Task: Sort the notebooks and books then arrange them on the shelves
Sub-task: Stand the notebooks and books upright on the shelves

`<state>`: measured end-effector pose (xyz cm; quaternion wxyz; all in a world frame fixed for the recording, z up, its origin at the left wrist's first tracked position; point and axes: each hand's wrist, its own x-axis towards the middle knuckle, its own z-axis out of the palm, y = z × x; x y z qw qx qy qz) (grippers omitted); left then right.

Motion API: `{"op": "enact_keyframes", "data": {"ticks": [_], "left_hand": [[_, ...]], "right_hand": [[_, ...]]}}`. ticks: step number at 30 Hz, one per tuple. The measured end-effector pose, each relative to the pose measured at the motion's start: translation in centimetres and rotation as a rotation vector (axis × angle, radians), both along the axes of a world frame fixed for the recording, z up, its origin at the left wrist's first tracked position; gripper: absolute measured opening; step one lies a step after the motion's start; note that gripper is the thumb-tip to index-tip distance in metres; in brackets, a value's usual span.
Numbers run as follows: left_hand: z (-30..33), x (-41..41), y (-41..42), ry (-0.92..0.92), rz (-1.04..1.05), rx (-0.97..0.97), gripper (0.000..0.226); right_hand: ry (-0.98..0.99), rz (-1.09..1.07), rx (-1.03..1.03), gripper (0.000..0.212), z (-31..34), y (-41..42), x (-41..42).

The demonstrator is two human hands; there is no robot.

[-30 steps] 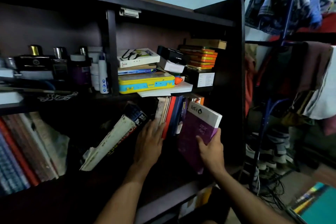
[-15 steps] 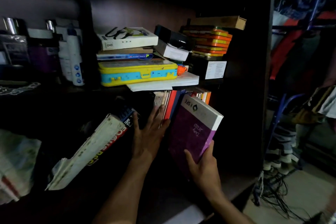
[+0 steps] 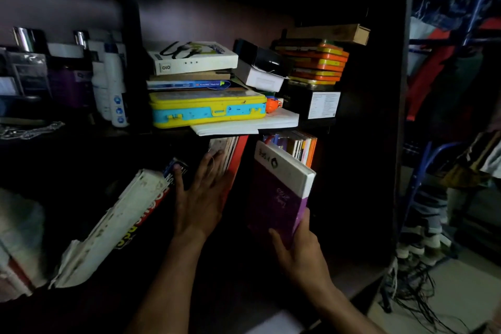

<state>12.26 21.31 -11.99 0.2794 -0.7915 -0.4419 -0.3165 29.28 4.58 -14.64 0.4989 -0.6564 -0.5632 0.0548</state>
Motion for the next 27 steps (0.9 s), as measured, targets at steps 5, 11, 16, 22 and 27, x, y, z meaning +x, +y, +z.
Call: {"op": "enact_keyframes", "data": {"ticks": [5,11,16,22,27], "left_hand": [[0.2,-0.1,0.4,-0.027,-0.015,0.034,0.087],[-0.2,-0.6,0.4,-0.07,-0.101,0.094,0.079],[-0.7,0.6,0.4,-0.119,-0.156,0.065,0.083],[-0.7,0.6,0.6,-0.37,-0.187,0.238,0.074],[-0.7,0.7,1.2,-0.436,-0.183,0.245,0.057]], "right_hand": [[-0.023,0.05,-0.068,0.067,1.1,1.1,-1.0],[0.056,-0.034,-0.064,0.073,1.2,2.9,-1.3],[-0.004,-0.07,-0.093,0.079,1.7,6.9,-2.9],[-0.125,-0.073,-0.144,0.069,2.6,12.1,-2.8],[-0.101,0.014,-0.078,0.072,0.9,11.2,-1.0]]}}
